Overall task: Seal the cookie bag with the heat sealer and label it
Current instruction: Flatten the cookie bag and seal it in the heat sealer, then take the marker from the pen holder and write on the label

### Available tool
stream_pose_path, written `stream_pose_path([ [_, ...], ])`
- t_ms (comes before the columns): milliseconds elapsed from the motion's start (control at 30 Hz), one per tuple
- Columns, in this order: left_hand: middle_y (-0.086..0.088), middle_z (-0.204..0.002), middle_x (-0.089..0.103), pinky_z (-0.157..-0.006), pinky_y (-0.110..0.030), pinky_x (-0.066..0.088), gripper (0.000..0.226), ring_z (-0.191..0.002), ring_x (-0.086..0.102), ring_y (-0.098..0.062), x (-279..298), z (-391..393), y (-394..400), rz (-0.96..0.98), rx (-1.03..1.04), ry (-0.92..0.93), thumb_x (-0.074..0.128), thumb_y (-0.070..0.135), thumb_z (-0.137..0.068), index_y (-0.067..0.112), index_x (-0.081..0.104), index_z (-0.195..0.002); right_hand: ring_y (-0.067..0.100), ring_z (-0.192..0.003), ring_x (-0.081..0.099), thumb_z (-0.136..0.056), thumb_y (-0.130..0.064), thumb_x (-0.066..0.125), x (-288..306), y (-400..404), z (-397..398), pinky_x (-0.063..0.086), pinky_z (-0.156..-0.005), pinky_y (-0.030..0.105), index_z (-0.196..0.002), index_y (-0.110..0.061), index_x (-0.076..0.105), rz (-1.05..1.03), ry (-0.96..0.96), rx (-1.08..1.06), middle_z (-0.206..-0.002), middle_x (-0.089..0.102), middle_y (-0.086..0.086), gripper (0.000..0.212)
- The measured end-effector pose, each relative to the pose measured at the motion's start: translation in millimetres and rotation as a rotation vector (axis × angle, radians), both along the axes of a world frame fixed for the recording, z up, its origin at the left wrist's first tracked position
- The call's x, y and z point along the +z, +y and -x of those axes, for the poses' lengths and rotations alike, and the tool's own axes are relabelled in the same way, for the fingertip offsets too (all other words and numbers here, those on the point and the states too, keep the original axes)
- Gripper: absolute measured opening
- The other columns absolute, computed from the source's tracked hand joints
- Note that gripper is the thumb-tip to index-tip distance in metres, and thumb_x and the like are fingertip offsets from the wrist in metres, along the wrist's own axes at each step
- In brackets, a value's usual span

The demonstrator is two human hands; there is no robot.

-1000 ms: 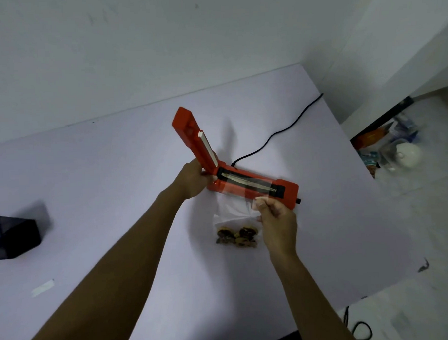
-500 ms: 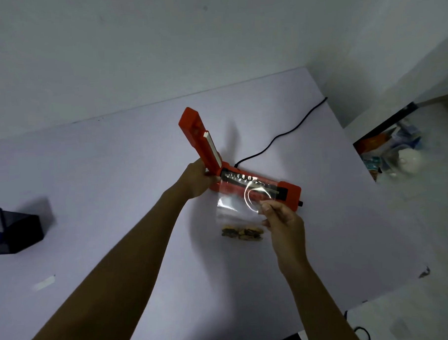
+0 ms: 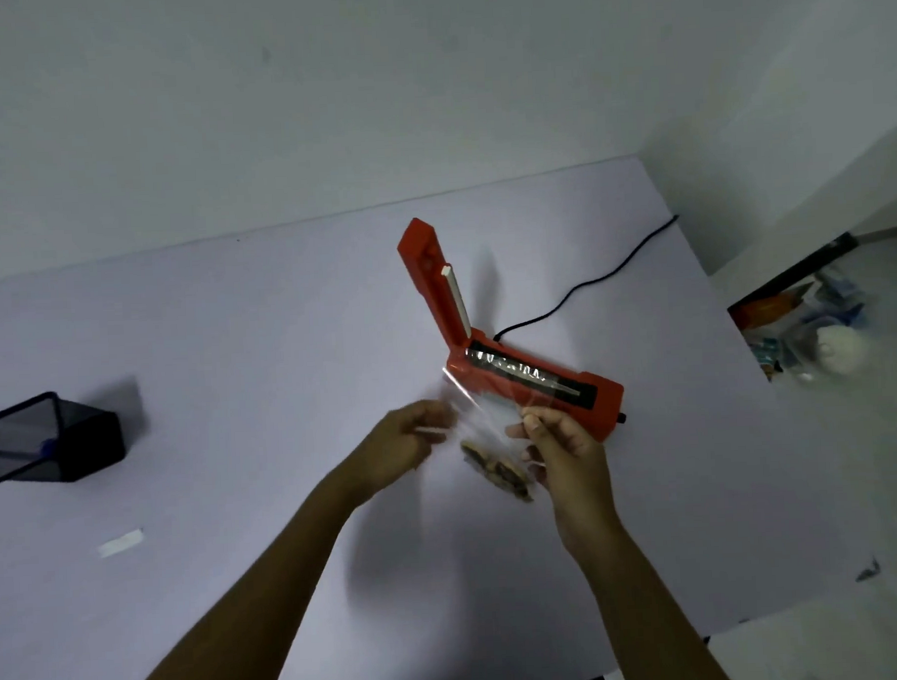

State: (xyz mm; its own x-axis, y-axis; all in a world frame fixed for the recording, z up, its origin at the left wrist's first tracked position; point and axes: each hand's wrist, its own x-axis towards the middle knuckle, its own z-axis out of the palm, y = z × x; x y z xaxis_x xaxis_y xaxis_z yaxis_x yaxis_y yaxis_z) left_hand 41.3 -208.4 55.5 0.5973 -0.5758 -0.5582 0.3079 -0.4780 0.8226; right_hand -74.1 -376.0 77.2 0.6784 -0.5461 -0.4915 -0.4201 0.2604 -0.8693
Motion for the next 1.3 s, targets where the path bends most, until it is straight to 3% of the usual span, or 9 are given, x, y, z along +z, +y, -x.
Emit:
stream_pose_path([
  [167,-0.003,-0.104,0.070,-0.091,-0.027,0.048,0.004,-0.101,0.064,-0.015,2,24,42,0.042,0.071,0.017,0.064,0.018,-0.091,0.014,0.066,-0.091,0.017,-0.078,0.058,-0.093,-0.019,0.058,-1,26,-12,0.048,-0.065,0.026,-0.094,-0.024,0.072,-0.034,0.019,0.064,-0.087,0.075,-0.003,0.014],
  [300,0.000,-0.082,0.068,-0.081,-0.027,0.047,0.012,-0.082,0.065,-0.011,1,32,83,0.054,0.230,0.047,0.062,0.017,-0.092,0.012,0.060,-0.082,0.014,-0.075,0.059,-0.093,-0.017,0.058,-8,58,-25,0.047,-0.067,0.027,-0.092,-0.022,0.071,-0.056,0.023,0.132,-0.086,0.076,-0.002,0.014],
  [467,0.002,-0.083,0.071,-0.069,-0.021,0.048,0.013,-0.075,0.065,-0.005,-13,40,134,-0.041,0.348,0.065,0.061,0.027,-0.093,0.016,0.064,-0.086,0.001,-0.066,0.062,-0.093,-0.017,0.060,-34,105,-43,0.054,-0.075,0.030,-0.092,-0.020,0.071,-0.096,0.060,0.250,-0.084,0.076,-0.001,0.012],
  [633,0.007,-0.069,0.070,-0.065,-0.022,0.048,0.015,-0.067,0.062,-0.008,-40,39,164,-0.153,0.462,0.033,0.066,0.021,-0.089,0.014,0.067,-0.076,0.006,-0.064,0.060,-0.092,-0.015,0.061,-61,137,-63,0.050,-0.064,0.023,-0.089,-0.020,0.069,-0.083,0.103,0.299,-0.082,0.075,0.002,0.009],
  [733,0.018,-0.060,0.065,-0.058,-0.007,0.042,0.021,-0.058,0.057,0.004,-52,36,166,-0.233,0.480,-0.067,0.071,0.028,-0.085,0.025,0.065,-0.065,0.011,-0.069,0.062,-0.089,-0.016,0.065,-77,142,-74,0.051,-0.069,0.028,-0.085,-0.024,0.069,0.010,0.101,0.355,-0.085,0.075,0.003,0.010],
  [833,0.010,-0.066,0.063,-0.057,-0.006,0.042,0.023,-0.060,0.055,0.000,-62,34,162,-0.318,0.474,-0.179,0.075,0.036,-0.080,0.017,0.063,-0.076,0.015,-0.085,0.066,-0.086,-0.018,0.069,-89,142,-81,0.054,-0.084,0.029,-0.097,-0.021,0.070,0.180,0.104,0.445,-0.094,0.073,0.001,0.012],
  [967,0.001,-0.080,0.063,-0.068,-0.025,0.049,0.031,-0.076,0.059,-0.013,-72,35,159,-0.383,0.471,-0.293,0.077,0.028,-0.079,0.018,0.054,-0.098,0.013,-0.093,0.062,-0.084,-0.013,0.071,-96,142,-82,0.048,-0.078,0.013,-0.123,-0.016,0.059,0.386,0.086,0.568,-0.104,0.065,-0.001,0.041],
  [1067,-0.003,-0.089,0.063,-0.072,-0.037,0.050,0.045,-0.084,0.061,-0.021,-75,37,157,-0.482,0.374,-0.372,0.072,0.026,-0.082,0.016,0.047,-0.118,0.014,-0.107,0.053,-0.084,-0.017,0.072,-103,138,-77,0.050,-0.086,0.024,-0.131,-0.018,0.052,0.627,0.077,0.655,-0.120,0.055,0.002,0.052],
  [1300,-0.004,-0.115,0.049,-0.071,-0.025,0.038,0.056,-0.097,0.056,-0.021,-84,37,165,-0.565,0.031,-0.587,0.049,0.033,-0.098,0.031,0.027,-0.149,0.016,-0.093,0.057,-0.085,-0.029,0.070,-112,127,-66,0.039,-0.073,0.019,-0.112,-0.018,0.059,0.891,0.051,0.753,-0.107,0.054,0.005,0.031],
])
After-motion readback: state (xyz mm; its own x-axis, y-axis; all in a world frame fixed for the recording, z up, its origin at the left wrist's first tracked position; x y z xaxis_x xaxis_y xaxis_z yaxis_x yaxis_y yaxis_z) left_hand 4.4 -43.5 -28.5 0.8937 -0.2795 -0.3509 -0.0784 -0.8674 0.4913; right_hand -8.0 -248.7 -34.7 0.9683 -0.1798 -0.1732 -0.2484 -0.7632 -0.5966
